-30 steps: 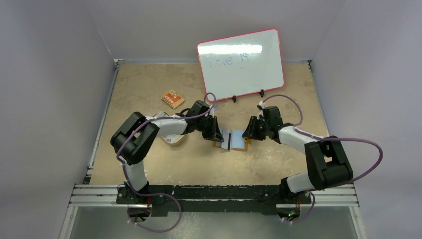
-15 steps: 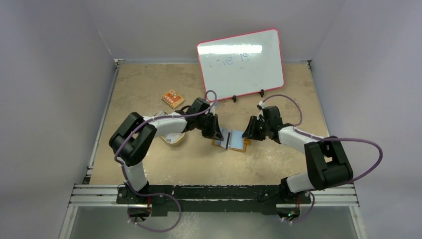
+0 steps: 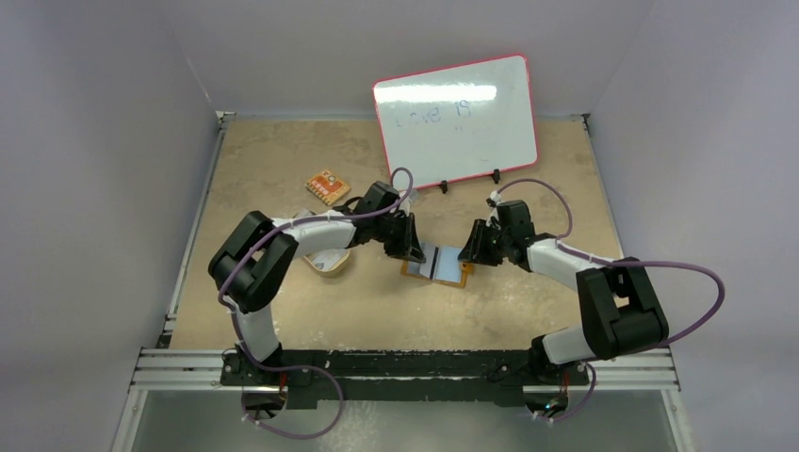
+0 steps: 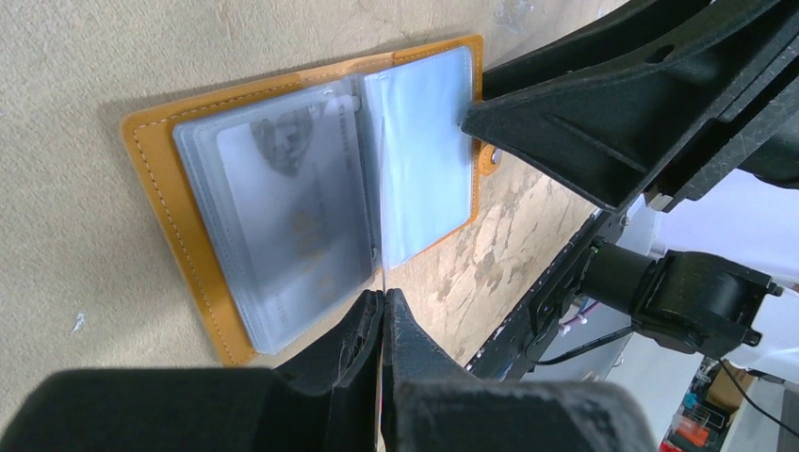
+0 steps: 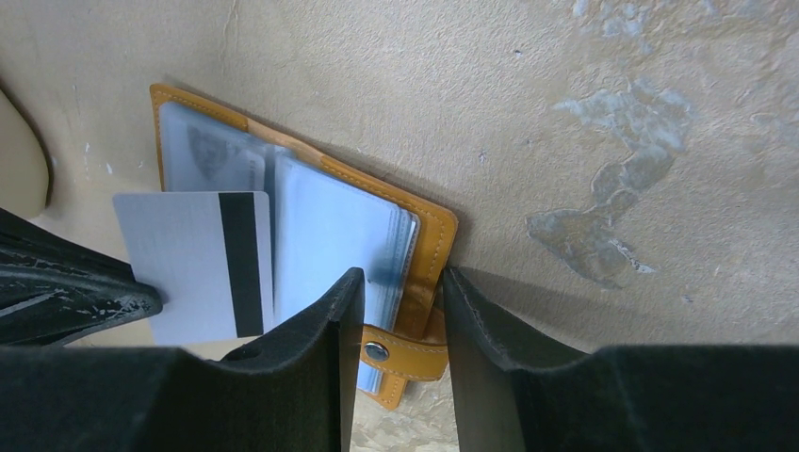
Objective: Put the credit cards into the card holder
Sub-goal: Insert the credit card into the card holder.
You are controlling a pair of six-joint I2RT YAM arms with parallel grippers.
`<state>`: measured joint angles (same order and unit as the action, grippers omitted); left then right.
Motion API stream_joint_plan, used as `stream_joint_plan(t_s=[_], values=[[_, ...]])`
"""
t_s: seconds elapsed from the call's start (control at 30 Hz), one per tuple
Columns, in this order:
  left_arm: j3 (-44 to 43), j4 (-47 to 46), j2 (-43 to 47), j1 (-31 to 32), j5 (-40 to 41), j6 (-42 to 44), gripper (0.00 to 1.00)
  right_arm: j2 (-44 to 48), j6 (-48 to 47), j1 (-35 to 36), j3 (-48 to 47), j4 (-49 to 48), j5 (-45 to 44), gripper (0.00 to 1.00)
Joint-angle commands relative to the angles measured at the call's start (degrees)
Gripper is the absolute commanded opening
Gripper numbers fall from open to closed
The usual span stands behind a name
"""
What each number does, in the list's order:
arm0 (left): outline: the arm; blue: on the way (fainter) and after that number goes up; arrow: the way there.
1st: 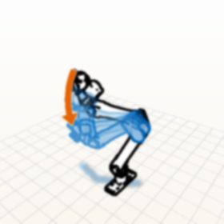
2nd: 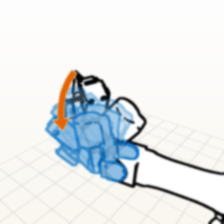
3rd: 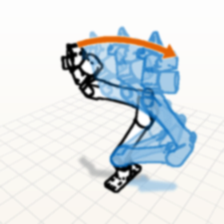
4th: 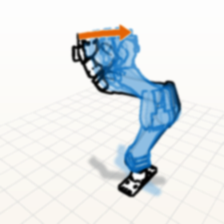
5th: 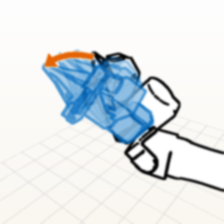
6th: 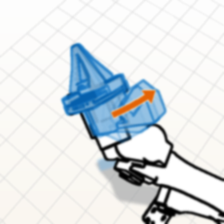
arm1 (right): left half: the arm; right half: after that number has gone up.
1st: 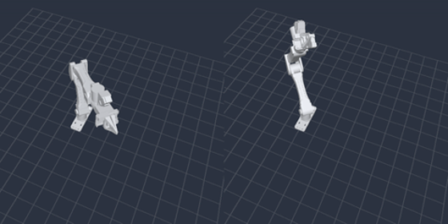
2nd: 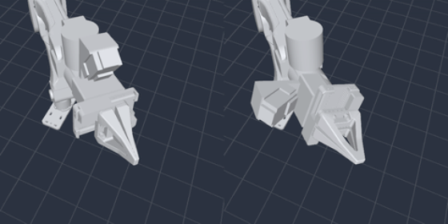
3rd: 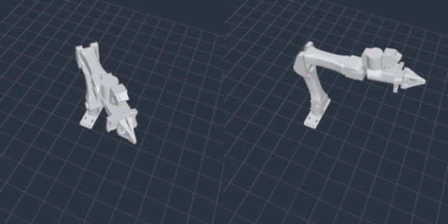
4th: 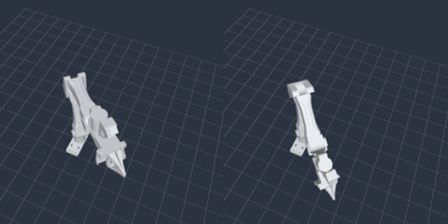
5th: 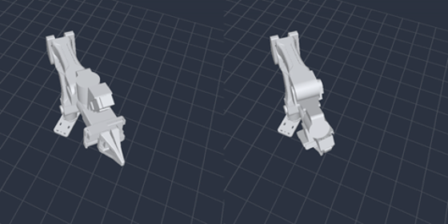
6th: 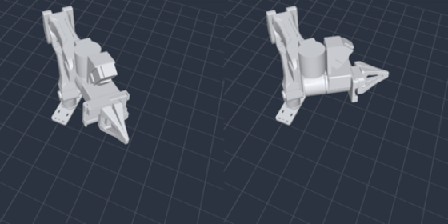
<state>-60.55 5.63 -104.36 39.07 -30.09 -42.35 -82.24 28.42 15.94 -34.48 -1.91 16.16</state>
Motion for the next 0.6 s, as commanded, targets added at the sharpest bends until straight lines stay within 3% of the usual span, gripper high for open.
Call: stream_joint_plan(t_s=[0.0, 0.3, 0.57], values=[[-2.20, -1.19, -1.77, 0.12, -1.44, 1.63, 0.00, -0.56, -0.83, -0.16, -0.40, -0.76, 1.33, 0.39], [-2.70, -0.74, -4.52, 0.04, -1.05, 2.36, 0.00, -0.88, -0.93, -0.13, -0.42, -0.86, 1.41, 0.40], [-1.44, -3.78, -4.72, -0.02, 4.05, -0.75, 0.00, -1.17, -0.61, -0.16, -0.12, -0.88, 1.24, 0.40]])
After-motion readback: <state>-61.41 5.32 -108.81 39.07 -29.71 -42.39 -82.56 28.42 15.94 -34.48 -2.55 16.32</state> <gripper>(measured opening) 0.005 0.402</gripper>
